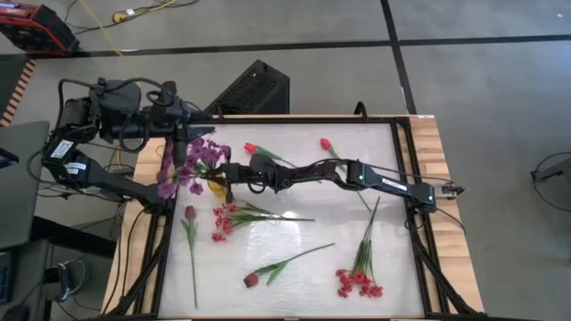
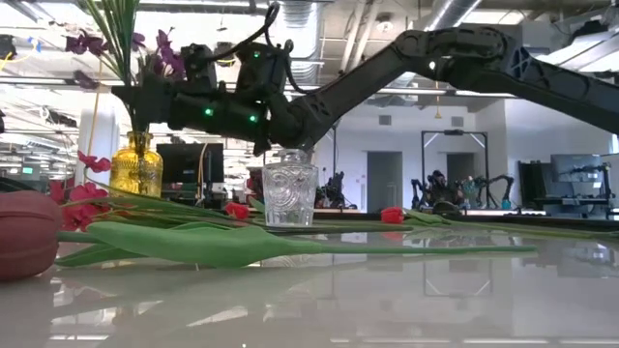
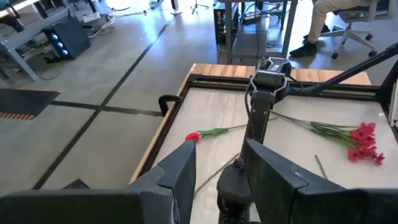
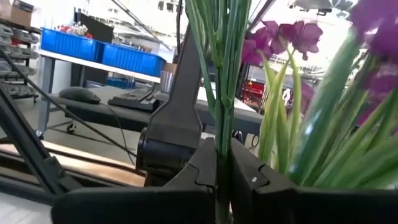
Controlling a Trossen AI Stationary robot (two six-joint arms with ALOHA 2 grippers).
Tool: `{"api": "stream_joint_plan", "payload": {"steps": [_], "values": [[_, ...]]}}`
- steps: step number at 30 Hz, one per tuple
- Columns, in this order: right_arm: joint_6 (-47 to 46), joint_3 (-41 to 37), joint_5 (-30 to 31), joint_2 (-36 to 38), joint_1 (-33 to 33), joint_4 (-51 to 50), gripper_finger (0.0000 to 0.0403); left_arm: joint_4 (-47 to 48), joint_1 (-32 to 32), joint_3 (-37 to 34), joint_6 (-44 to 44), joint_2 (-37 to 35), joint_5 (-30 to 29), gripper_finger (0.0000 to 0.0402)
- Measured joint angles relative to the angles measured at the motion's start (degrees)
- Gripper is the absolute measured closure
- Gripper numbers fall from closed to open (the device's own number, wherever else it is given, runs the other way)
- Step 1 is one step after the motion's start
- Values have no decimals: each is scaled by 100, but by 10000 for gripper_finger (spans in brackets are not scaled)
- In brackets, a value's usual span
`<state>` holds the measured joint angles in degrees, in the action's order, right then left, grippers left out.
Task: Sort flowers into vase by color
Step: Put the violet flower into the yellow vase
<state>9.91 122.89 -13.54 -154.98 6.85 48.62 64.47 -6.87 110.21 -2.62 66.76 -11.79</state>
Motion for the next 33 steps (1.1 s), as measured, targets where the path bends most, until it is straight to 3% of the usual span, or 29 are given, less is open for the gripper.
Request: {"api": "stream_joint_plan", "payload": {"steps": [24, 33], "values": [[-151, 7, -2, 59, 15, -872, 343, -1, 0, 0, 8, 0, -22, 278], [409, 4, -9, 797, 53, -3218, 281, -4, 0, 0, 8, 0, -52, 278]]}}
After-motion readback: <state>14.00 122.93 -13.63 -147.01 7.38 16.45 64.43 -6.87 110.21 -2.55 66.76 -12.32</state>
